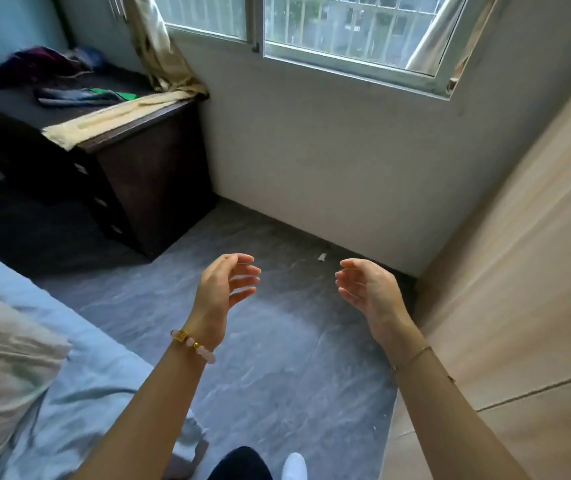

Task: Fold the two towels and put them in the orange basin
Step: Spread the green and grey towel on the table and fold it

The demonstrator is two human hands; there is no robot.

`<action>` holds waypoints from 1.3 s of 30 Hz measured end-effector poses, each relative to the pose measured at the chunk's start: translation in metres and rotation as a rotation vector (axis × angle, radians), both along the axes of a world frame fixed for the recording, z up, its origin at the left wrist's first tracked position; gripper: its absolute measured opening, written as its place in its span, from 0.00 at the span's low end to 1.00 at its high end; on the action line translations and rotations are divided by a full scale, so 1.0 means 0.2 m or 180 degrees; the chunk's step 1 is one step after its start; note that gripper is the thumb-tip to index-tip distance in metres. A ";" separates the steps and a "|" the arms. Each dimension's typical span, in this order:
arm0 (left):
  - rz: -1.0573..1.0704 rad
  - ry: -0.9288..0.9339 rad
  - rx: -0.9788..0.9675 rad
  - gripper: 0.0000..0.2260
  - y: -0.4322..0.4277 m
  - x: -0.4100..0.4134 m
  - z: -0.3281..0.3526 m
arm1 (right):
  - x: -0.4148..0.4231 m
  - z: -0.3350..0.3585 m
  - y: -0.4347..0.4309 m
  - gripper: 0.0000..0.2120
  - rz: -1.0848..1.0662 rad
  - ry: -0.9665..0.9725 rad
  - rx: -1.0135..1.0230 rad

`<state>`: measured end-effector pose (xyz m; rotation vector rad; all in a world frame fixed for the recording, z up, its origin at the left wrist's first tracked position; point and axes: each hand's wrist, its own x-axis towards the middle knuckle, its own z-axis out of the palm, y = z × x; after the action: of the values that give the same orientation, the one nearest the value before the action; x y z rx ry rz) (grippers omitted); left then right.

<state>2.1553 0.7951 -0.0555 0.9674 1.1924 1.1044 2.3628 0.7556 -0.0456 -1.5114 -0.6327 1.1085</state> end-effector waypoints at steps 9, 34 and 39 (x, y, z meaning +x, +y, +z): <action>0.0607 -0.0065 -0.0049 0.14 0.35 -0.11 -0.02 | -0.12 -0.02 0.58 0.11 0.0762 0.0233 -0.0014; 0.2588 -0.0107 0.0126 0.12 1.53 -1.24 0.09 | -1.63 0.02 2.28 0.07 0.2806 0.0469 -0.0189; 0.2847 -0.0114 0.0023 0.12 1.67 -1.49 0.06 | -1.95 0.00 2.51 0.07 0.3134 0.0557 -0.0230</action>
<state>1.8580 1.1287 -0.0439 0.3835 1.6436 1.8015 1.9735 1.2573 -0.0452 -1.1191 -1.2813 1.9836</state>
